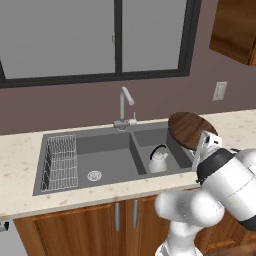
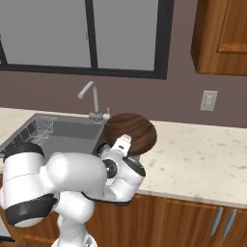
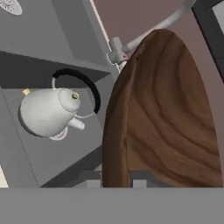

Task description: Place the bowl in the left basin and the kettle in the right basin of the sink.

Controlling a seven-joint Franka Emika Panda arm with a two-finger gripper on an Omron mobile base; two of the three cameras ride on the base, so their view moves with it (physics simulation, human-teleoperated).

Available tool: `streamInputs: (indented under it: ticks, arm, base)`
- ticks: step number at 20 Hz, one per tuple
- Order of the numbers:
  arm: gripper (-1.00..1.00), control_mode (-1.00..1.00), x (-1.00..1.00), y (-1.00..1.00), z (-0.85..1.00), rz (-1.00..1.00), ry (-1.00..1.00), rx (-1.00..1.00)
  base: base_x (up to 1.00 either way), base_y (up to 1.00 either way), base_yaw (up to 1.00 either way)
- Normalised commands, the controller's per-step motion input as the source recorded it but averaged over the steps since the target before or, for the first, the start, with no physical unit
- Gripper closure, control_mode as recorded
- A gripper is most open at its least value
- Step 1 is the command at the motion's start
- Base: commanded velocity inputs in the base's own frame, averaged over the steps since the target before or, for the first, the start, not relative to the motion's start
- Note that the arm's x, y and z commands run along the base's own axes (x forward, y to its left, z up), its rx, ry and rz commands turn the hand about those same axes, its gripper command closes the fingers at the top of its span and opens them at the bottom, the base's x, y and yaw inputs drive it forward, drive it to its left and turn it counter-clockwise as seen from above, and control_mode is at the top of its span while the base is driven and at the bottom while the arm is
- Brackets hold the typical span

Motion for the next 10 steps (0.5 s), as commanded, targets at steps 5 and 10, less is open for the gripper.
streamInputs:
  ticks: [5,10]
  arm:
    - [1.00,-1.00,0.24,0.14,0.95,0.16,0.11,0.09]
    - [1.00,-1.00,0.21,0.28,0.72,0.19,0.16,0.00]
  base:
    - [0.00,0.00,0.00]
    - [0.00,0.00,0.00]
